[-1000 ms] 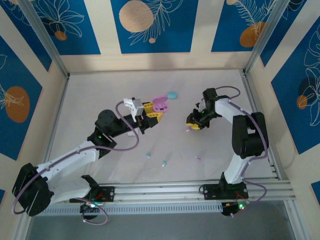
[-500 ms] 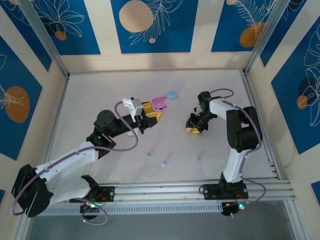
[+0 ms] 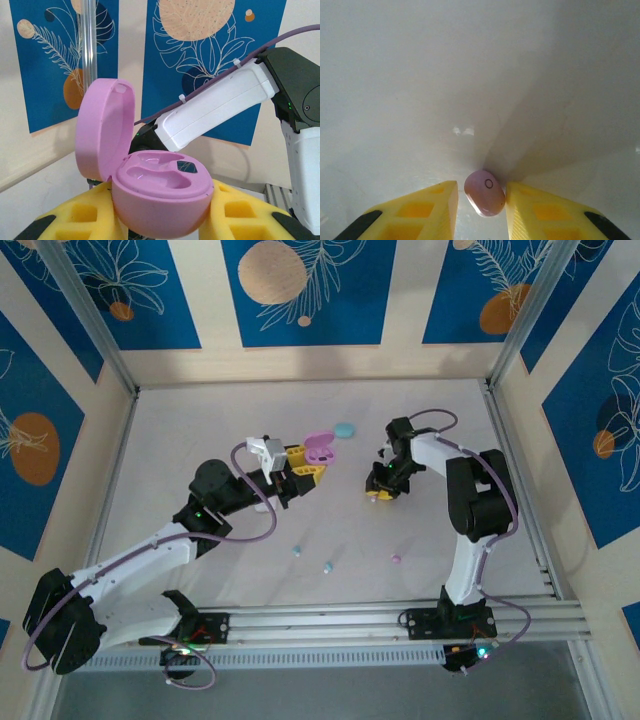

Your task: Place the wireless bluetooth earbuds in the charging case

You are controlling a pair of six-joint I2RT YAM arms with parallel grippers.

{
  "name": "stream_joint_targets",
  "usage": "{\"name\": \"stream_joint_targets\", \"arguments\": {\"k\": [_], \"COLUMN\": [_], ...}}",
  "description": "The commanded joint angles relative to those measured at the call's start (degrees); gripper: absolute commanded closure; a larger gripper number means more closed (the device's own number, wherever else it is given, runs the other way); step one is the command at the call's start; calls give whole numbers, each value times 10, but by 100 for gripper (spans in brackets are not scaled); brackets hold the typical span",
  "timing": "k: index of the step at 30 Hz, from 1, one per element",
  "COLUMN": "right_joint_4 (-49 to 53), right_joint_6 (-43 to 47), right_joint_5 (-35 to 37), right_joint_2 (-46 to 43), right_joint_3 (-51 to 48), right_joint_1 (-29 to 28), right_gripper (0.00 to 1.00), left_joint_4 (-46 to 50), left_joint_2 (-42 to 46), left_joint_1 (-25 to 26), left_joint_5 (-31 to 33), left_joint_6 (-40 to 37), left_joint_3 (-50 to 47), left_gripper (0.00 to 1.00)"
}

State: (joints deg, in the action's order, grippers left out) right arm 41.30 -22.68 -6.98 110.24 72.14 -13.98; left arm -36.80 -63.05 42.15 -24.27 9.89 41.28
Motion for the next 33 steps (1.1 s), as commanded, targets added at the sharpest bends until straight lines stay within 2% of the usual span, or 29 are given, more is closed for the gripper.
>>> {"name": "stream_joint_targets", "arguments": {"k": [1,12,25,33], "right_joint_4": [14,38,44,66], "right_joint_6": [21,36,43,107], "right_joint_5": [5,-16,2,20], "right_joint_2": [10,21,-3,0], "right_joint_3": [22,44,32,65], "right_joint_1": [-14,-27,-45,-40], "right_gripper": [68,68,67,63], "left_joint_4": [-6,1,6,8], "left_joint_2": [10,15,17,19], "left_joint_1": [7,7,7,9], "left_joint_5": [5,6,8,10], "left_joint_6": [-9,-9,-8,-7], "left_joint_3": [10,9,10,12], "left_gripper": [79,79,79,79]}}
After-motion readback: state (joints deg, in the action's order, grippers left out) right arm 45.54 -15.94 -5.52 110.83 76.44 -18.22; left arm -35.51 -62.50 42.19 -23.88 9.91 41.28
